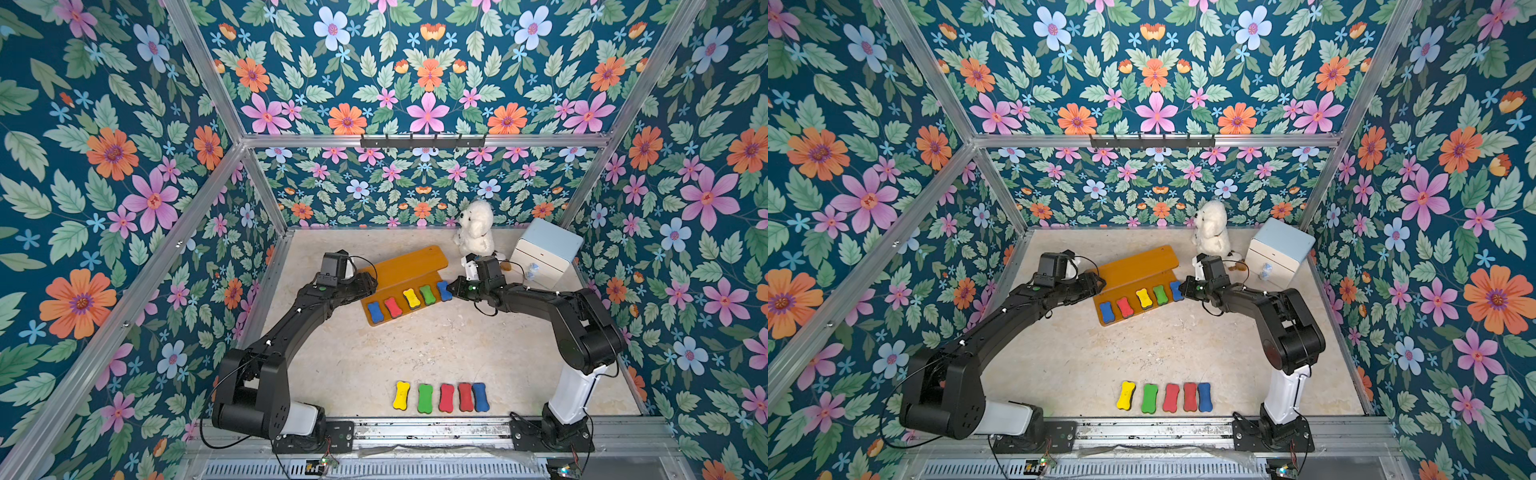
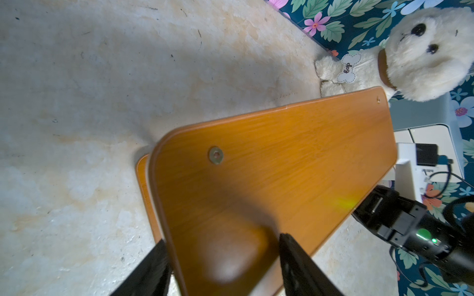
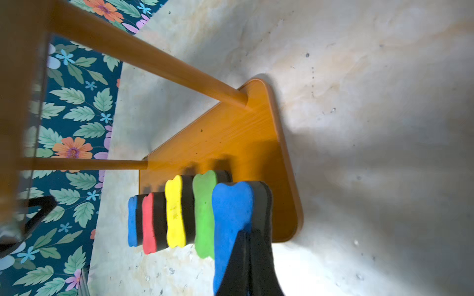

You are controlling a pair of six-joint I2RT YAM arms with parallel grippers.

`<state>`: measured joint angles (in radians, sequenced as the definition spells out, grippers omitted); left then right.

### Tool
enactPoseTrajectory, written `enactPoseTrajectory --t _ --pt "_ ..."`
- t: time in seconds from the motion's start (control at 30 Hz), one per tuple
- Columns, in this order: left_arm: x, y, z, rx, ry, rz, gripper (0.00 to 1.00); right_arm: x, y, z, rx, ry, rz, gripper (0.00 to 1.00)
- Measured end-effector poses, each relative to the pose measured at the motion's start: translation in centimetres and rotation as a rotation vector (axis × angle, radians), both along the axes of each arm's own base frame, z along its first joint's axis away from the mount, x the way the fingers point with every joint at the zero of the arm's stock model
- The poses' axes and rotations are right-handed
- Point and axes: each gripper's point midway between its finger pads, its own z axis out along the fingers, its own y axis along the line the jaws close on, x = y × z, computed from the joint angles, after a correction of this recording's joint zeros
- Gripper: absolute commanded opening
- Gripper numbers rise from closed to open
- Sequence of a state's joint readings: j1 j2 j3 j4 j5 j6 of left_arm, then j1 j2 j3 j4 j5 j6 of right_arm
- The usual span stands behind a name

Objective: Remove the whiteboard erasers from the shelf
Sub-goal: Pick up the whiteboard eraser from the shelf, then place the whiteboard eraser at the center of the board.

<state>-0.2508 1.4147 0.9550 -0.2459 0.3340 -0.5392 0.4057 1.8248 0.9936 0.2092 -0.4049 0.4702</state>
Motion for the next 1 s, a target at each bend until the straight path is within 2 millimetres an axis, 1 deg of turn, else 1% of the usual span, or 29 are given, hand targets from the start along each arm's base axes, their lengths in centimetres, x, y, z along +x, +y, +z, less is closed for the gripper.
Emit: enactPoseTrajectory --t 0.07,0.17,0.3,0.43,0.53,0.7,0.83,1.0 --pt "-0.1 0.0 0.0 0.000 0.002 -0.001 0.72 -0.8 -0.3 0.4 0.008 0.006 -0.019 0.00" --pt "-0.4 0.0 0.1 0.000 0.009 -0.007 0.74 -2.7 -0.9 0.8 0.015 0.019 -0.052 0.00" --pt "-0.8 0.0 0.5 -0.005 0.010 -0.012 0.78 -6.4 -2.1 0.8 0.023 0.044 -0.088 0.00" --pt "-1.0 -0.1 1.0 -0.014 -0.001 -0.018 0.80 -10.0 -3.7 0.2 0.015 0.083 -0.139 0.00" --pt "-1.2 -0.2 0.9 -0.020 0.002 -0.024 0.80 -12.1 -4.6 0.3 0.013 0.090 -0.166 0.00" --pt "-1.3 -0.5 0.8 -0.032 0.010 -0.038 0.81 -14.5 -6.0 -0.2 -0.015 0.102 -0.219 0.01" --pt "-1.4 -0.6 0.8 -0.037 0.012 -0.043 0.83 -16.5 -6.8 -1.5 -0.031 0.137 -0.233 0.02" --pt "-1.4 -0.7 0.8 -0.038 0.012 -0.045 0.83 -18.2 -7.3 -2.7 -0.036 0.180 -0.251 0.03"
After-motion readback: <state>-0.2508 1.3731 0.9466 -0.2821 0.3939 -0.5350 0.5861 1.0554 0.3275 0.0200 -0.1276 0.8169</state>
